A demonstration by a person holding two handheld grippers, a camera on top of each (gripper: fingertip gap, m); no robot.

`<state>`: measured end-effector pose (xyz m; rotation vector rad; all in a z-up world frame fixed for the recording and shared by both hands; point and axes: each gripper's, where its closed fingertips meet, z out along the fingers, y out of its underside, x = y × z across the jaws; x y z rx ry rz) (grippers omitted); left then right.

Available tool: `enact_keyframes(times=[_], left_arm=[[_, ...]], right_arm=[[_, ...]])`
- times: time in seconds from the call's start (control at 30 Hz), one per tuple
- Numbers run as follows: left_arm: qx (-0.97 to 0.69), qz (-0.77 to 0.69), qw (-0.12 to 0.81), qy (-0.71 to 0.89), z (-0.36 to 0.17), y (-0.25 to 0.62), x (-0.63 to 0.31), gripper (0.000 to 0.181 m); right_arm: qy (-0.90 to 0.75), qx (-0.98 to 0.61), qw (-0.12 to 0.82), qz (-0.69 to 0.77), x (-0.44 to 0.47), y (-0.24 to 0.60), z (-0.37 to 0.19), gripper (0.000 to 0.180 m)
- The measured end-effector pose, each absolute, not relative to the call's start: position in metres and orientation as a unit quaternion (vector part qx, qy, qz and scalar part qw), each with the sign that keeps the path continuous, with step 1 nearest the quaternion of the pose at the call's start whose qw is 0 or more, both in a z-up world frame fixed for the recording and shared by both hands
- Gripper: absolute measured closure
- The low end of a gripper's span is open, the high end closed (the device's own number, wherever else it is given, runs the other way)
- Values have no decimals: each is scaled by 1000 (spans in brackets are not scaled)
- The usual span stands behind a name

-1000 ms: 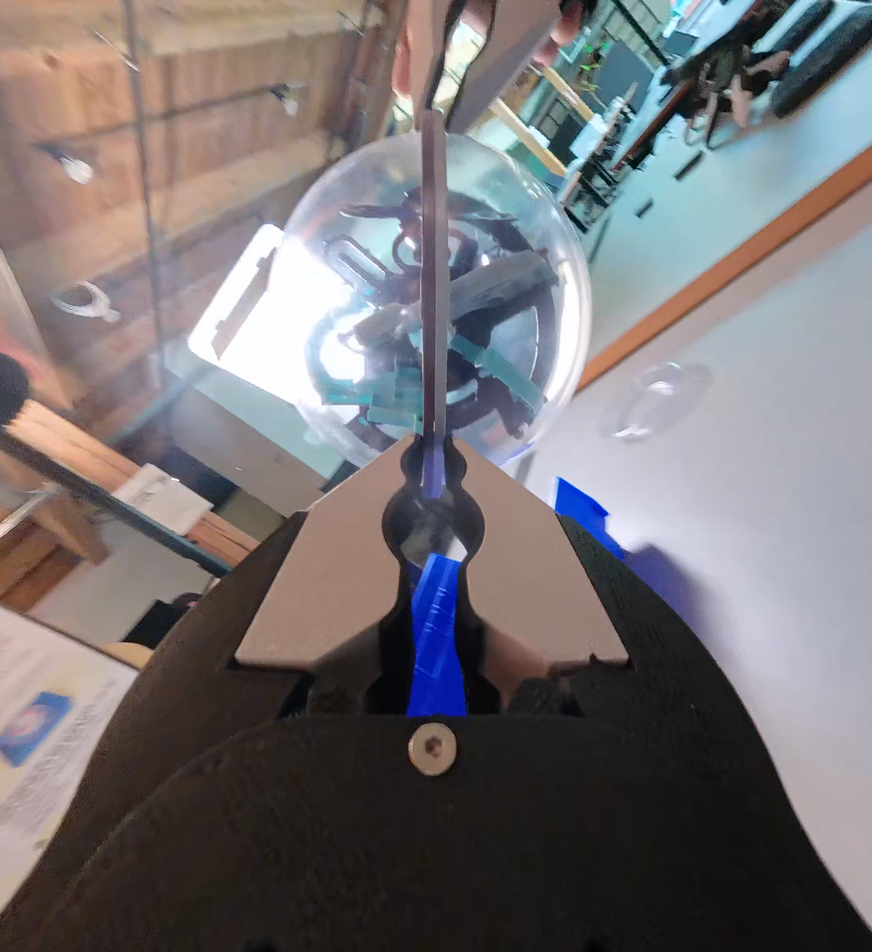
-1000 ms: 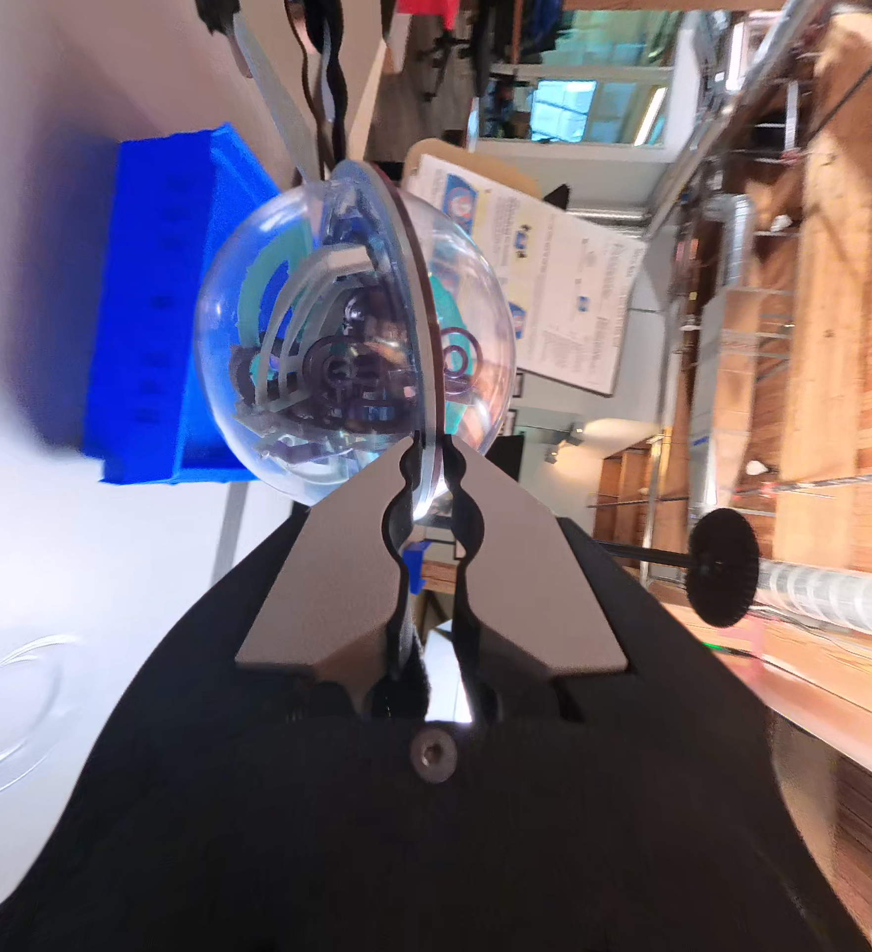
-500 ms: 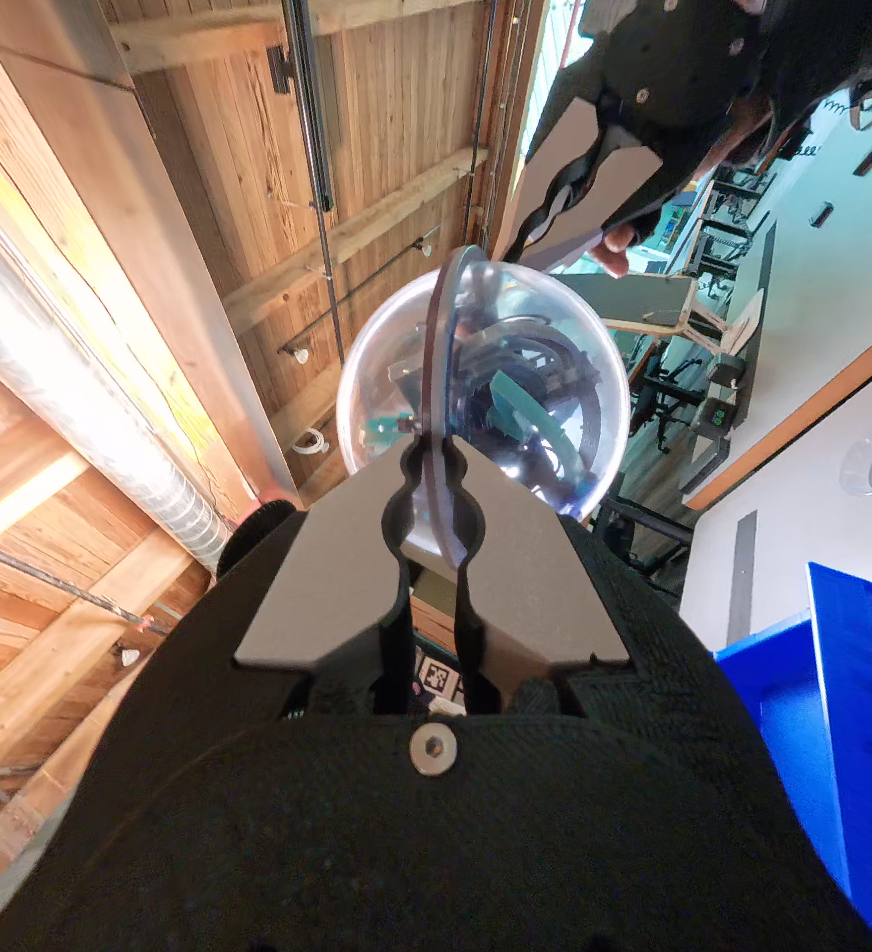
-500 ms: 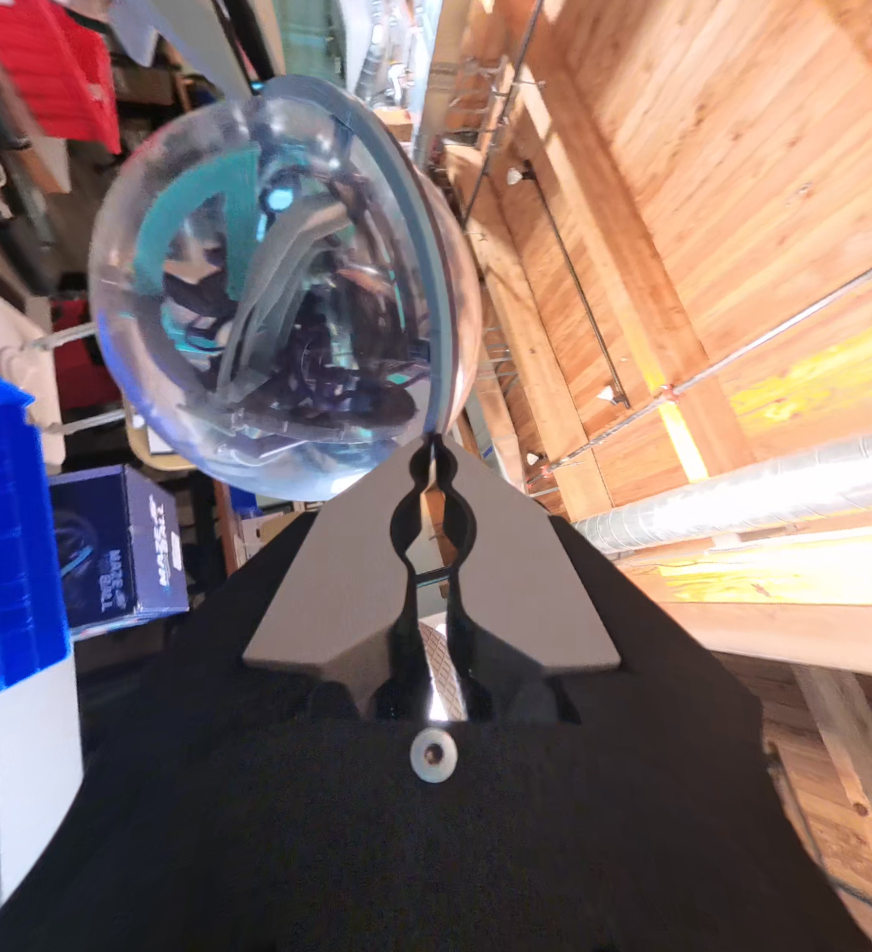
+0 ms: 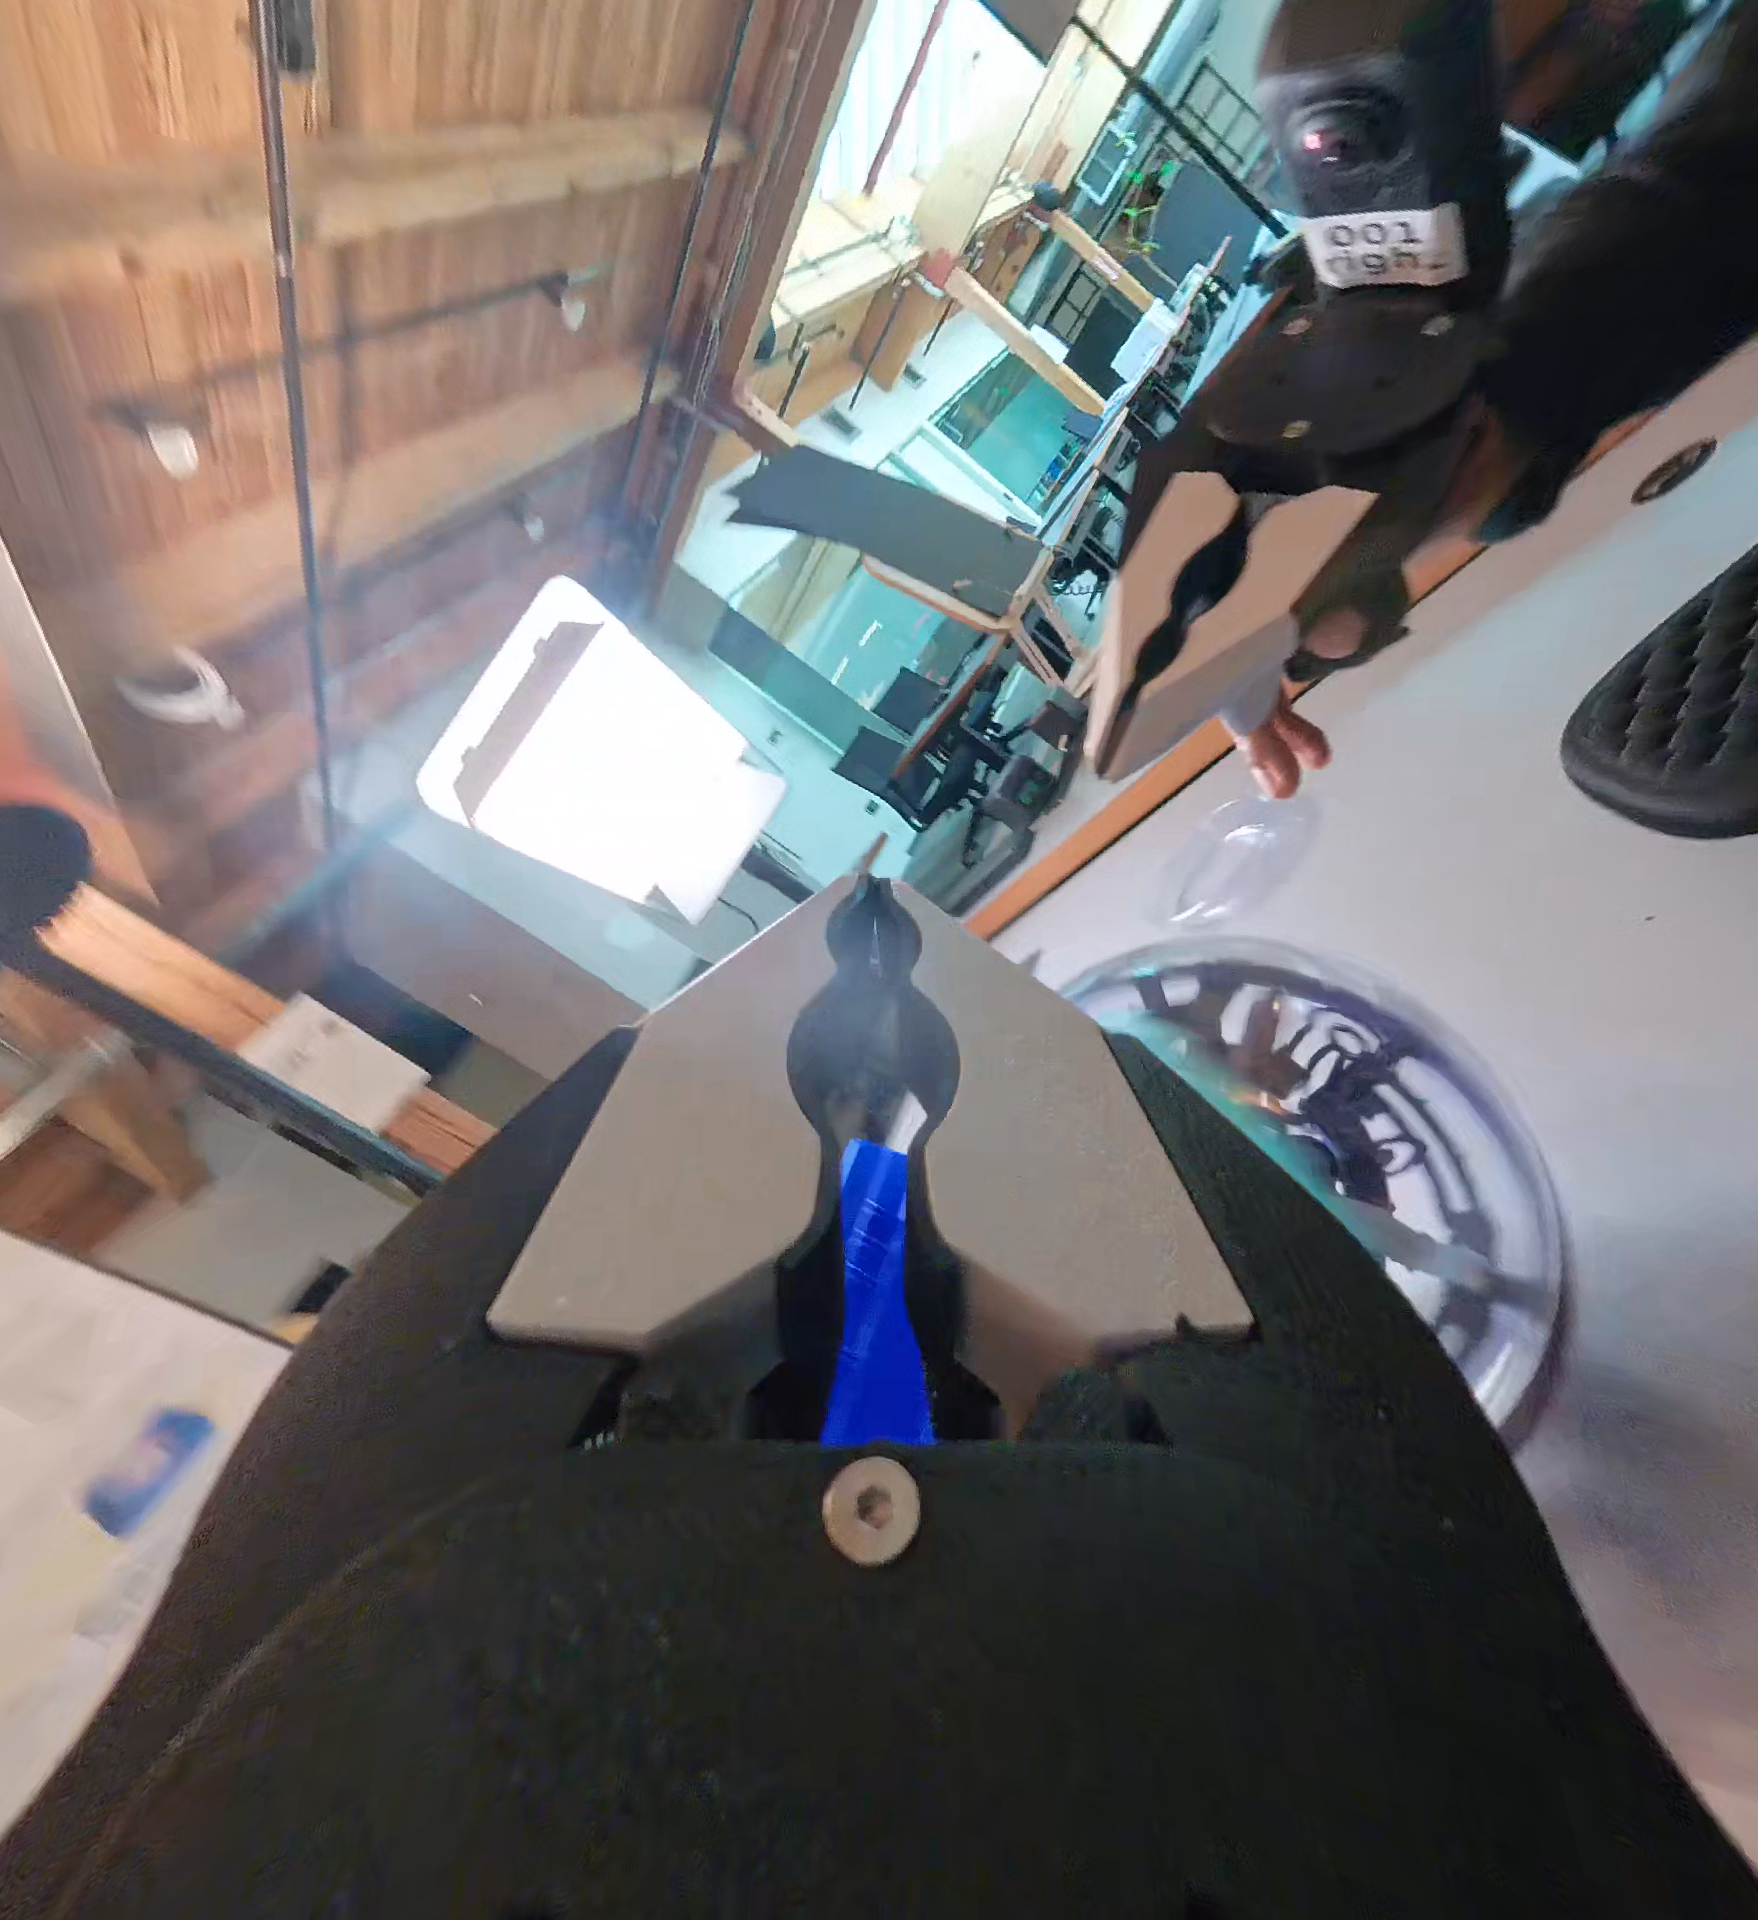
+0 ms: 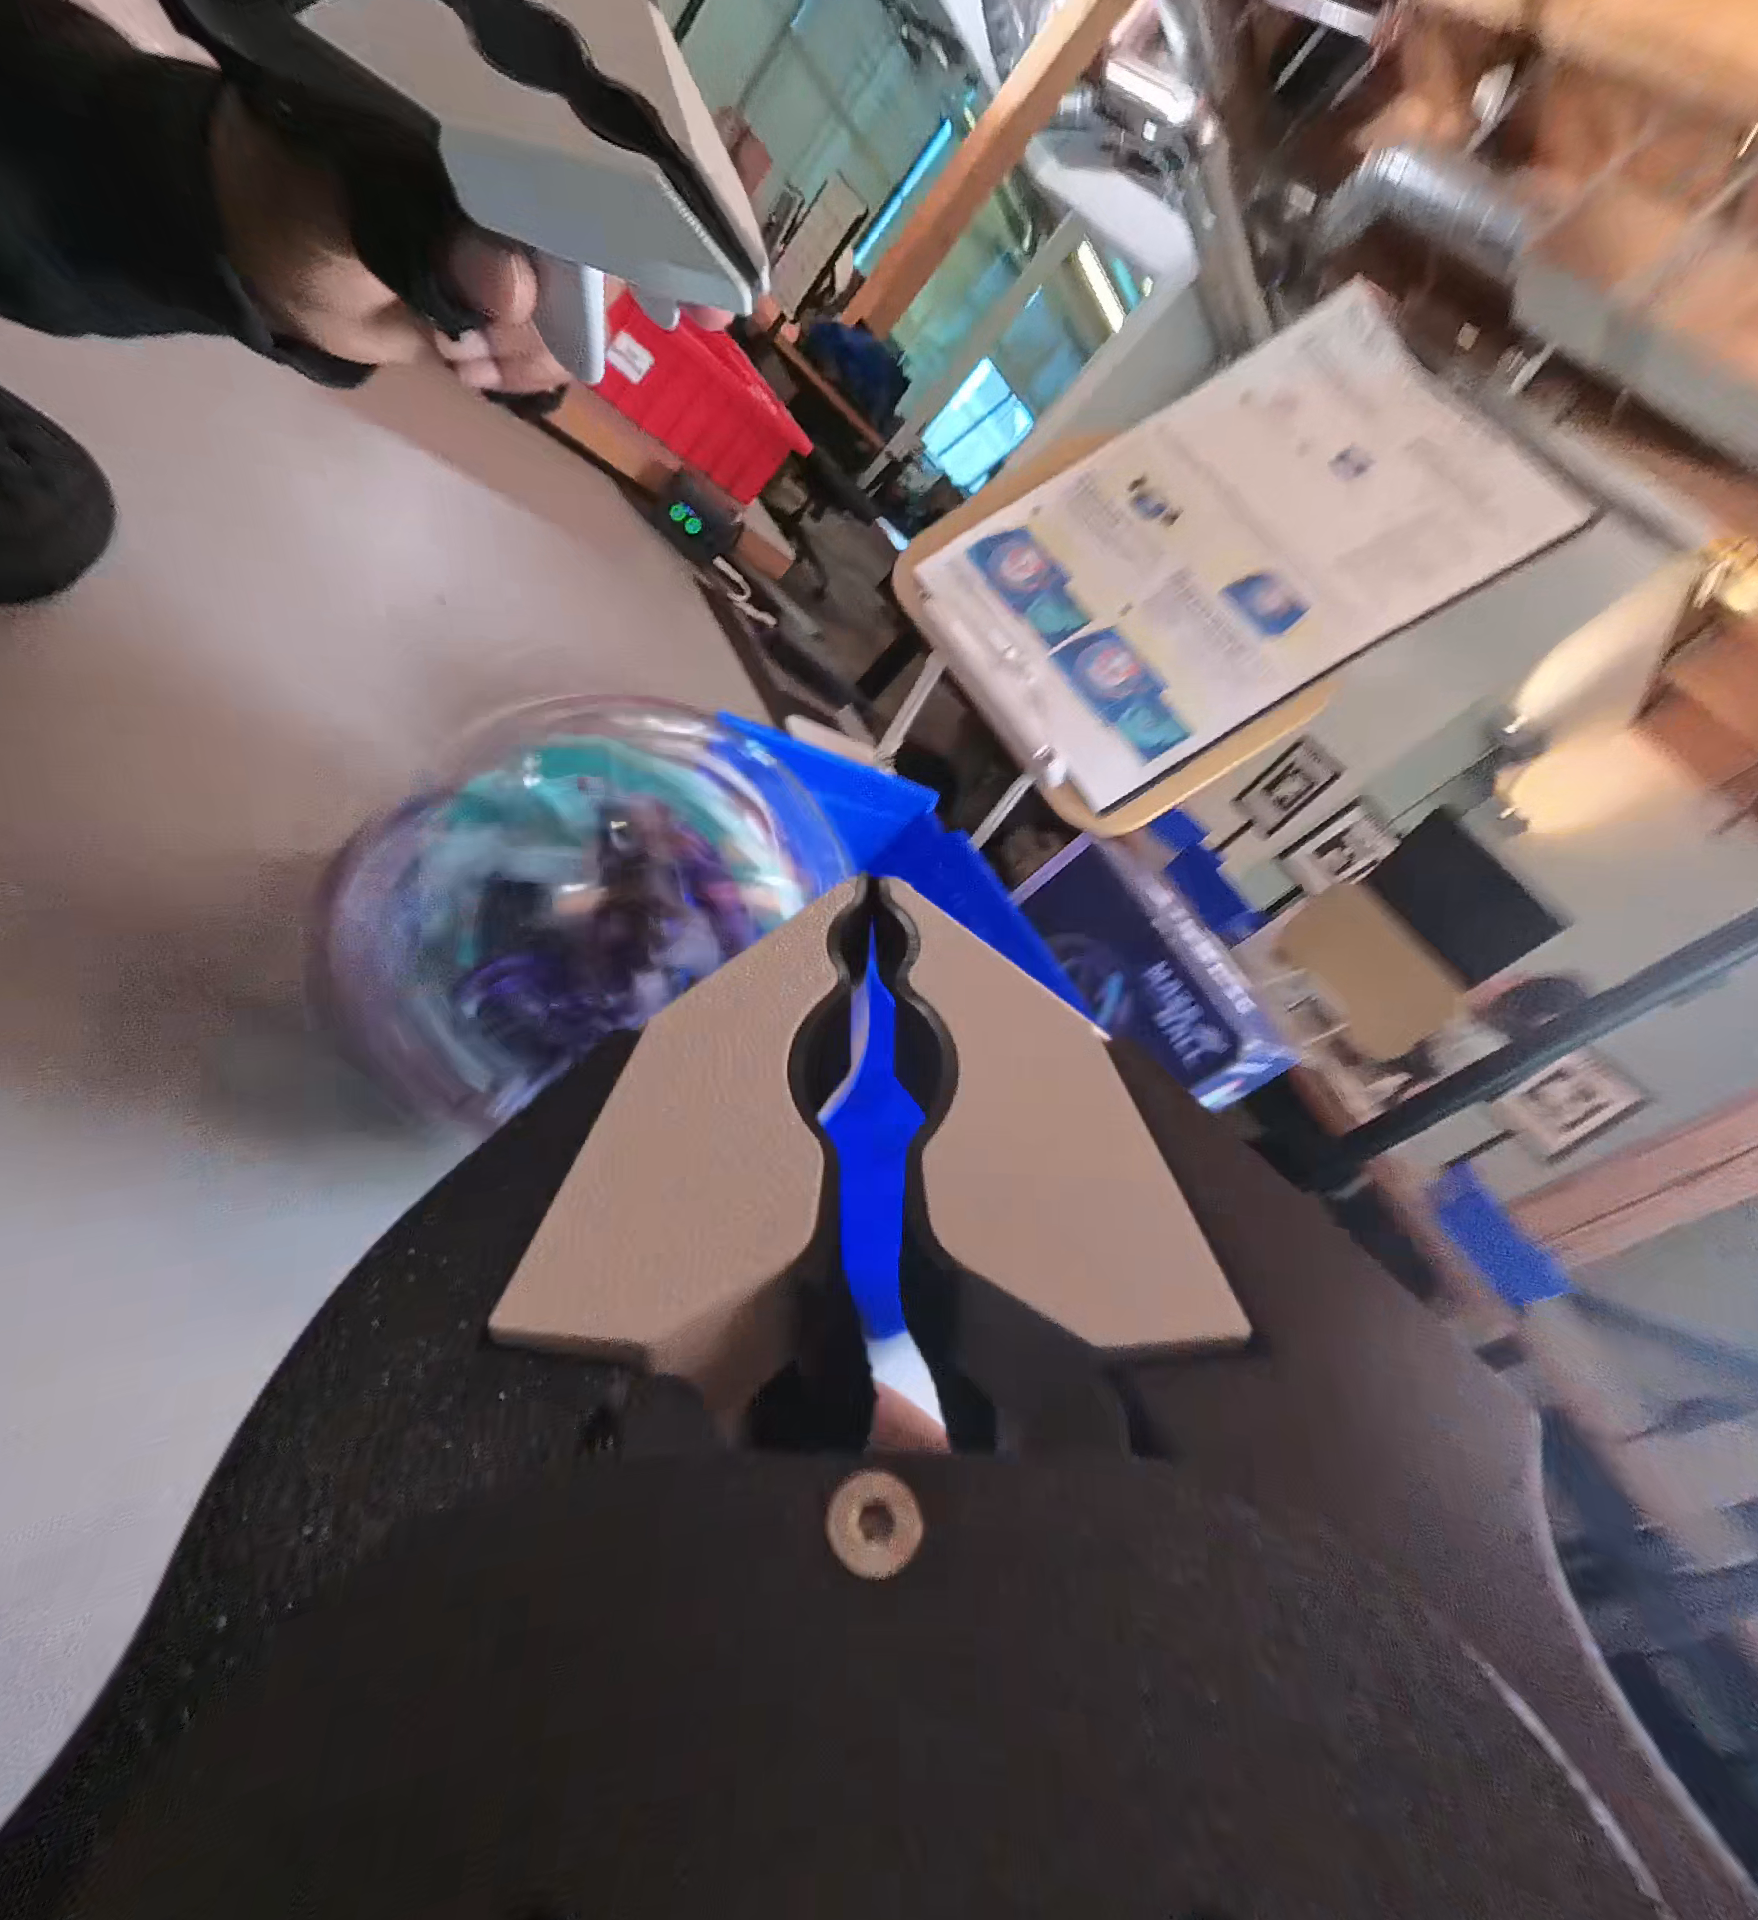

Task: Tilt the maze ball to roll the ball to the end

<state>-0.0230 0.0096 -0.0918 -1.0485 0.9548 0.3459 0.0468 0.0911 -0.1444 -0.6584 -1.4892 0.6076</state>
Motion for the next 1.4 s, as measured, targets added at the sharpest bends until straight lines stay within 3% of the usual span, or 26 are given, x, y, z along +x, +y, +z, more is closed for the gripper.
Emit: enact_keyframes(times=[0.07, 0.2, 0.3, 0.4, 0.67, 1.1, 1.4], left_arm=[[-534, 86, 748, 384, -102, 20, -50, 175], [-694, -175, 662, 223, -158, 51, -110, 109], [-740, -302, 582, 152, -206, 62, -116, 92], [-759, -361, 523, 141, -243, 68, -99, 82], [-754, -379, 508, 174, -255, 68, -80, 81], [-747, -211, 562, 287, -262, 56, -82, 79], [-736, -156, 578, 318, -263, 54, -87, 82]], right_arm=[[-650, -337, 609, 306, 44, 98, -162, 180], [-658, -439, 492, 363, 38, 120, -210, 138], [-649, -483, 419, 412, 33, 124, -230, 111], [-650, -492, 391, 427, 27, 123, -237, 104], [-657, -457, 409, 438, 24, 117, -244, 106], [-707, -355, 512, 335, 19, 109, -252, 107], [-711, -343, 535, 301, 17, 111, -259, 109]])
